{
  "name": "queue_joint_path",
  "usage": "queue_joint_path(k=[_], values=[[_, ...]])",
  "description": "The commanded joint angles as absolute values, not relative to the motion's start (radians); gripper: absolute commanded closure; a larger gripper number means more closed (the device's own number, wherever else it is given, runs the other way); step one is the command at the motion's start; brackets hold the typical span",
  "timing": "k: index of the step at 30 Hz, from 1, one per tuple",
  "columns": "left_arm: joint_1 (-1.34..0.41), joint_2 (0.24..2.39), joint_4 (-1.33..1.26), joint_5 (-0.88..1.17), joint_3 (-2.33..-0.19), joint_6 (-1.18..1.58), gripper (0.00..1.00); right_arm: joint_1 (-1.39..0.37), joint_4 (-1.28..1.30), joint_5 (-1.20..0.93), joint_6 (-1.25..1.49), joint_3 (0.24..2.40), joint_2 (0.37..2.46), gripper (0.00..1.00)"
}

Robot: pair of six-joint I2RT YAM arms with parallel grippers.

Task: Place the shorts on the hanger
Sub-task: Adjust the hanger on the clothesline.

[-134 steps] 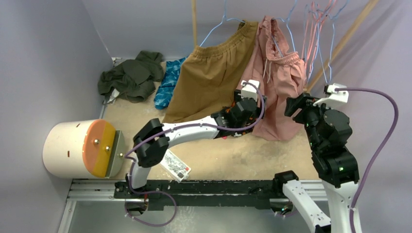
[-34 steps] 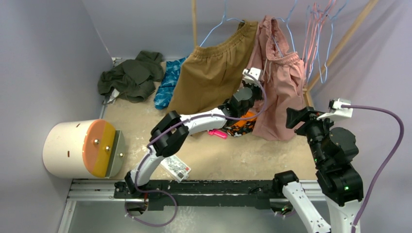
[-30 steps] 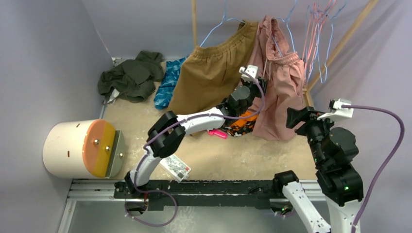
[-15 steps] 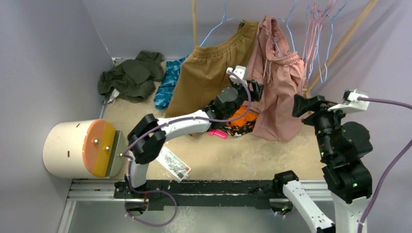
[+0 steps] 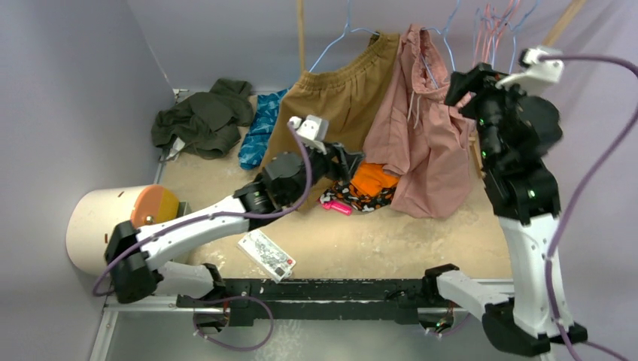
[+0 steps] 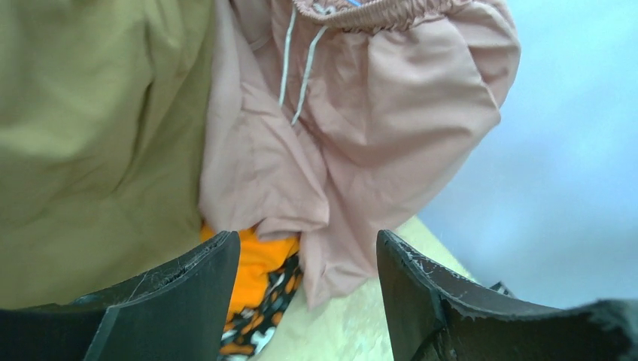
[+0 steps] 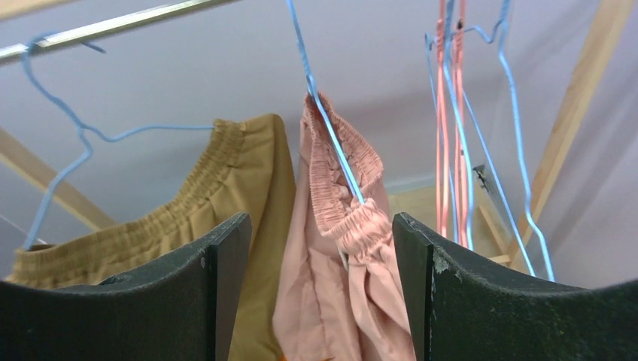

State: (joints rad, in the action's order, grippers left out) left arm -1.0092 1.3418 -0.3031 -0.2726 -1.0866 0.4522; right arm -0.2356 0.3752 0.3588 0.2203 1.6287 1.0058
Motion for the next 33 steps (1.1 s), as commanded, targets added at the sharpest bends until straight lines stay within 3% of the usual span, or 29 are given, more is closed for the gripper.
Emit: queue_joint_path(k=[1,11,17,20,25,33], values=[[-1.009,1.189,-0.129,-0.306,-1.005,0.338,0.35,-0.242,0.320,0.382,0.130,1.697,1.104,0.29],[-1.009,0.991,-0.070,-0.526,-0.715,0.268,0.35,-0.241,0.298,0.571,0.036,1.727,1.258,0.30],[-1.008,1.023,-0.007,-0.563,-0.757,0.239,0.35,-0.236,0.291,0.587,0.011,1.709,1.307,0.38],[-1.009,1.012,0.000,-0.558,-0.755,0.250,0.35,-0.228,0.288,0.602,0.014,1.700,1.327,0.44],[-1.009,0.982,0.002,-0.542,-0.750,0.273,0.36,-0.199,0.266,0.668,0.006,1.695,1.338,0.75],[-1.009,0.944,-0.009,-0.554,-0.738,0.292,0.36,-0.143,0.226,0.764,-0.024,1.707,1.339,0.99]])
